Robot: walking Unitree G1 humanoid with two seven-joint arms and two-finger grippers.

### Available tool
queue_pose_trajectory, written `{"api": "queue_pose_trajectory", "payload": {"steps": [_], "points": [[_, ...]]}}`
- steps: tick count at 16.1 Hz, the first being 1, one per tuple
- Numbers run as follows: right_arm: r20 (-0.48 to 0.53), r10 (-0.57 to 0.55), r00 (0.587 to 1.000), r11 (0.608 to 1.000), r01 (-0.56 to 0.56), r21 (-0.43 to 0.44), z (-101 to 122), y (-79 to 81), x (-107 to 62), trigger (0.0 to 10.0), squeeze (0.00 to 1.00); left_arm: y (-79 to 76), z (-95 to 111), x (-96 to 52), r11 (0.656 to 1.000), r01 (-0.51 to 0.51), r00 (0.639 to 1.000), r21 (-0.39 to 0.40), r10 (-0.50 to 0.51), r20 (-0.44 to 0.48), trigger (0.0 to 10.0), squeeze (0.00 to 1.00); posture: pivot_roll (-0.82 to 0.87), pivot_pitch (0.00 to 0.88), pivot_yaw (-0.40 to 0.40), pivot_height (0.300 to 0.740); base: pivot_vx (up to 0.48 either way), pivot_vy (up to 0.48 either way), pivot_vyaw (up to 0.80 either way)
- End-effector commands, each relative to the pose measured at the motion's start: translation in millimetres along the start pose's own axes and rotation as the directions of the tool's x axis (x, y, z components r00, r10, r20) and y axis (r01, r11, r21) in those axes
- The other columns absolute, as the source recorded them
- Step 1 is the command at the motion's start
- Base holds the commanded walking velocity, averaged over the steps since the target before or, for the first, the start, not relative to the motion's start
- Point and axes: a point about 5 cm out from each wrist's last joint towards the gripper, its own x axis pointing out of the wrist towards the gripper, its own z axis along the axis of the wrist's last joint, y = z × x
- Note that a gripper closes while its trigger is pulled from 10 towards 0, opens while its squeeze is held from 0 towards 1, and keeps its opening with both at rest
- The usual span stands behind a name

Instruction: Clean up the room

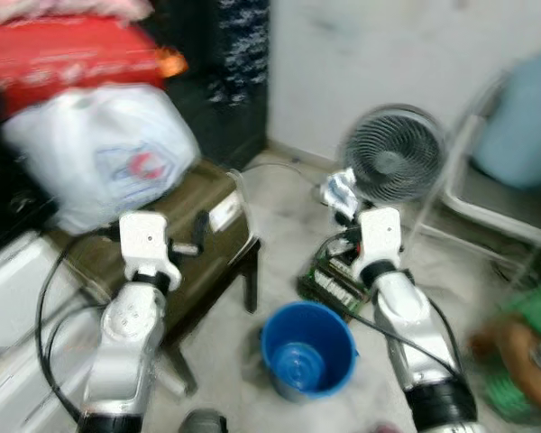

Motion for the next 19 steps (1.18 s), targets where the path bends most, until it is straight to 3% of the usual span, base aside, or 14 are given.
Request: {"api": "queue_pose_trajectory", "payload": {"steps": [1,5,8,11,14,17,19], "points": [[0.007,-0.013,1.0,1.0,0.013,0.006,1.8,-2.0,1.7,10.0,0.0,-1.2,-1.0,1.0,1.0,0.004,1.0,0.004,-0.004,-0.009,10.0,0.0,0.02,0.0,-0.007,0.74,0.0,0.0,0.0],[-0.004,-0.029,1.0,0.999,0.03,0.019,0.8,-4.5,5.4,10.0,0.0,-4.4,1.7,2.9,0.998,0.063,0.998,0.005,-0.063,-0.006,10.0,0.0,0.04,0.0,-0.015,0.74,0.0,0.0,0.0],[-0.056,-0.086,0.995,0.996,0.086,-0.005,-3.2,-8.5,9.1,10.0,0.0,-11.6,3.6,-6.5,0.984,0.175,0.985,0.034,-0.175,-0.002,10.0,0.0,0.04,0.0,-0.028,0.74,0.0,0.0,0.0],[-0.122,-0.144,0.982,0.99,0.144,-0.002,-10.4,-13.6,4.7,10.0,0.0,-10.8,-2.1,-13.8,0.982,0.188,0.982,0.031,-0.187,-0.031,10.0,0.0,0.03,0.0,-0.014,0.74,0.0,0.0,-0.41],[-0.193,-0.247,0.95,0.967,0.255,0.018,-19.4,-25.3,-9.9,10.0,0.0,-16.0,-5.3,-20.0,0.961,0.277,0.959,0.017,-0.275,-0.073,10.0,0.0,0.01,0.019,0.012,0.74,0.0,0.0,-0.8],[-0.274,-0.254,0.928,0.962,0.271,0.027,-30.7,-20.0,-15.9,10.0,0.0,-16.9,-10.2,-35.3,0.907,0.417,0.904,0.066,-0.405,-0.14,10.0,0.0,0.02,0.052,0.02,0.74,0.0,0.0,-0.52],[-0.301,-0.228,0.926,0.971,0.239,0.001,-32.1,-14.1,-13.5,10.0,0.0,-10.2,-7.2,-39.5,0.909,0.409,0.906,0.078,-0.395,-0.152,10.0,0.0,0.03,0.08,0.033,0.74,0.0,0.0,0.0]]}}
